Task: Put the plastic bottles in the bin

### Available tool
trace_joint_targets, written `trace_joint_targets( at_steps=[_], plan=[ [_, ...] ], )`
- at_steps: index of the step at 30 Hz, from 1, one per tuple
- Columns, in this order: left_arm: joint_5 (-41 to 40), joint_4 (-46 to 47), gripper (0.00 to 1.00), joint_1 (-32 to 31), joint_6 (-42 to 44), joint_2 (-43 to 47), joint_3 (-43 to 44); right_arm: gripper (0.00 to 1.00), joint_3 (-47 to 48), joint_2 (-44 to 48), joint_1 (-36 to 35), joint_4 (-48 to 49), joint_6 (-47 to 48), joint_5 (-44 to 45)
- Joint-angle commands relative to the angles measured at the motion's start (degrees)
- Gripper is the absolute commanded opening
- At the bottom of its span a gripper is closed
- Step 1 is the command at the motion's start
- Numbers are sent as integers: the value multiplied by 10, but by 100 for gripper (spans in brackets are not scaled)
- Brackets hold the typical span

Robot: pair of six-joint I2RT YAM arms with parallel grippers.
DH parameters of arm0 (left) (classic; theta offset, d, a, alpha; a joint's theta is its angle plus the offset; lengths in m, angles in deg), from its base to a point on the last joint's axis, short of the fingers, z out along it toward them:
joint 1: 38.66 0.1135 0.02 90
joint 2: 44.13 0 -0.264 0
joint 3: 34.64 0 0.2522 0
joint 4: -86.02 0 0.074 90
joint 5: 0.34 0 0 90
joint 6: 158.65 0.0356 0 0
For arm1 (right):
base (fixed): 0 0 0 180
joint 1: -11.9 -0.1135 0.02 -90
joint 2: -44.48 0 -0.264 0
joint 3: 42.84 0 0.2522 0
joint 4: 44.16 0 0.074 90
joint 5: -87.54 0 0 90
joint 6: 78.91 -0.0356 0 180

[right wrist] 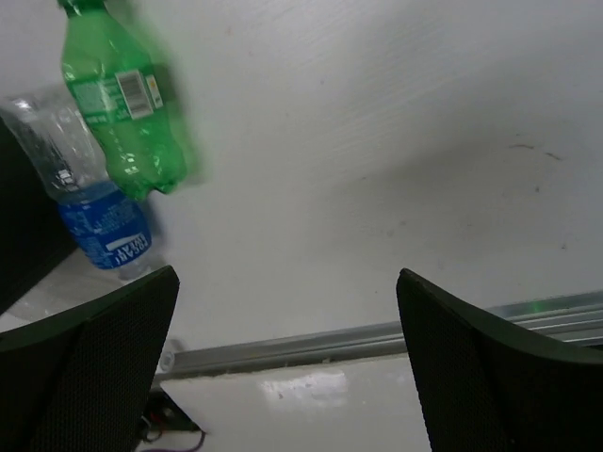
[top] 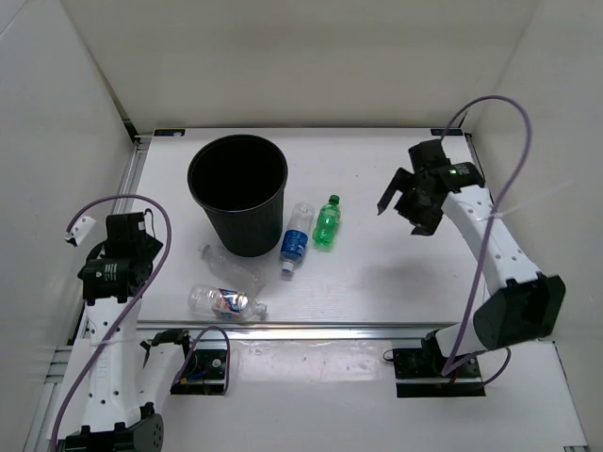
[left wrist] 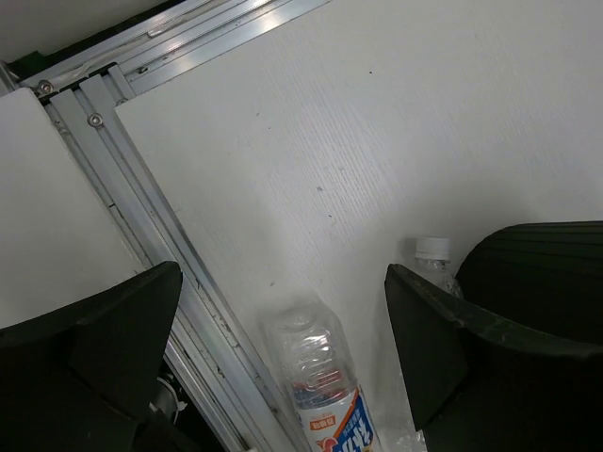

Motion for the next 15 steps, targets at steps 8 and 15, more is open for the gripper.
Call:
trace_joint_targets(
  at_steps=[8, 15],
  plan=[
    [12, 13, 100, -4, 23, 11, -8, 100, 9, -106, -46, 190, 90, -191],
    [44, 20, 100, -4, 35, 22, -21, 100, 118, -278, -64, 190, 135, -214]
  ],
)
